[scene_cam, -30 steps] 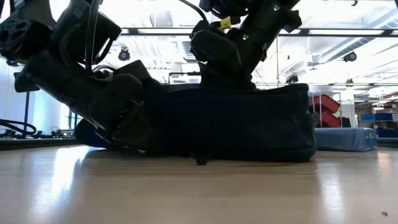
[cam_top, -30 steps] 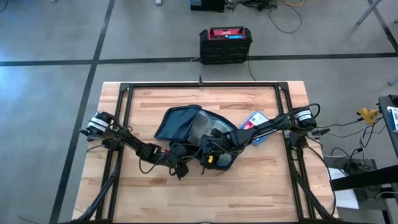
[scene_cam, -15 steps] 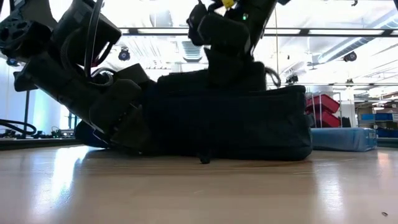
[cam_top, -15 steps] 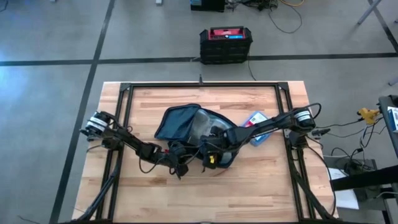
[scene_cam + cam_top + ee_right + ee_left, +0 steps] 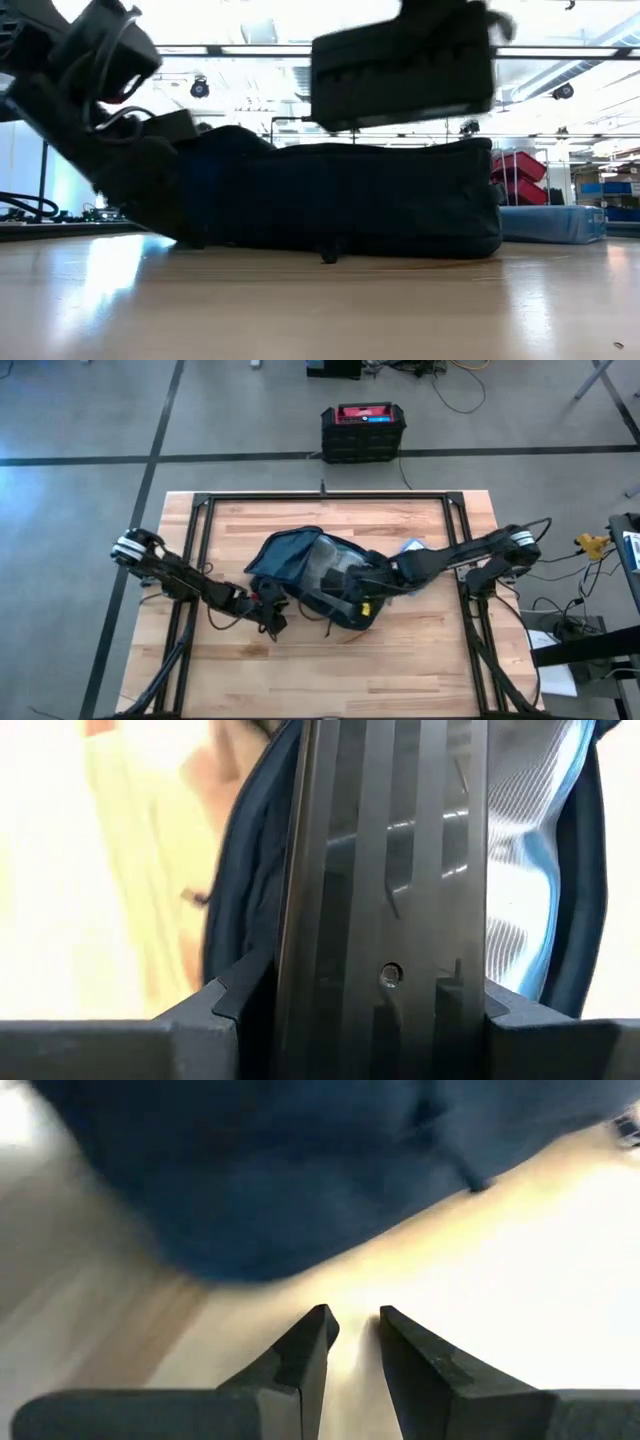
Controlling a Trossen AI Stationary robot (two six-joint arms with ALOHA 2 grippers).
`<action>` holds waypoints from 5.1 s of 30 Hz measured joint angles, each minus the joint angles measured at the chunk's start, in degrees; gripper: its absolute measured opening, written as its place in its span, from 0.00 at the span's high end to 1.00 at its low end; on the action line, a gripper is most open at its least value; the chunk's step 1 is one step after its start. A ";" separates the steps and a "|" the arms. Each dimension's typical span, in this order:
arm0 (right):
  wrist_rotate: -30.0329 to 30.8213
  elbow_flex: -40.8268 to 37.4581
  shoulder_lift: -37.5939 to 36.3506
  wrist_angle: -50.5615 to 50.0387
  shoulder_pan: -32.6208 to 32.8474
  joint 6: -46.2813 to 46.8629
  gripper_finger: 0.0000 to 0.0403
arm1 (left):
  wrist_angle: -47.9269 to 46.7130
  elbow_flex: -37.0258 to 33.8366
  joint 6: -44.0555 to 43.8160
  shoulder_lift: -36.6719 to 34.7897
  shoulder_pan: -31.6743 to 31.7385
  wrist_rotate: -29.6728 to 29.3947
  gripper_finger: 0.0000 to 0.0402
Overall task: Unpack backpack
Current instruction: Remove black the supply box from the dark blue backpack
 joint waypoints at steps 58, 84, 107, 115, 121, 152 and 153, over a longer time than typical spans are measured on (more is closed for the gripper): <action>-2.93 -32.96 -1.66 32.85 -48.73 -22.23 0.45 | 10.61 -1.11 16.43 -6.14 -0.13 0.83 0.80; -2.95 -25.00 -1.69 32.59 -48.72 -26.83 0.39 | 7.11 -0.30 16.98 -6.14 -0.13 0.79 0.80; -0.90 -25.17 -1.66 32.72 -50.40 -27.40 0.47 | 6.42 -0.32 16.11 -6.10 -0.13 0.78 0.80; -2.49 -25.28 -1.04 32.76 -51.08 -27.27 0.49 | 6.46 -0.32 15.66 -6.10 -0.13 0.76 0.80; -3.02 -25.33 -0.44 32.58 -51.07 -26.87 0.47 | 6.46 -0.32 15.68 -6.10 -0.13 0.76 0.80; -3.09 -25.87 1.21 32.71 -50.82 -26.94 0.45 | 6.43 -0.32 15.69 -6.09 -0.14 0.76 0.80; -3.11 -25.85 1.01 32.65 -50.82 -26.97 0.44 | 6.42 -0.32 15.68 -6.07 -0.13 0.76 0.80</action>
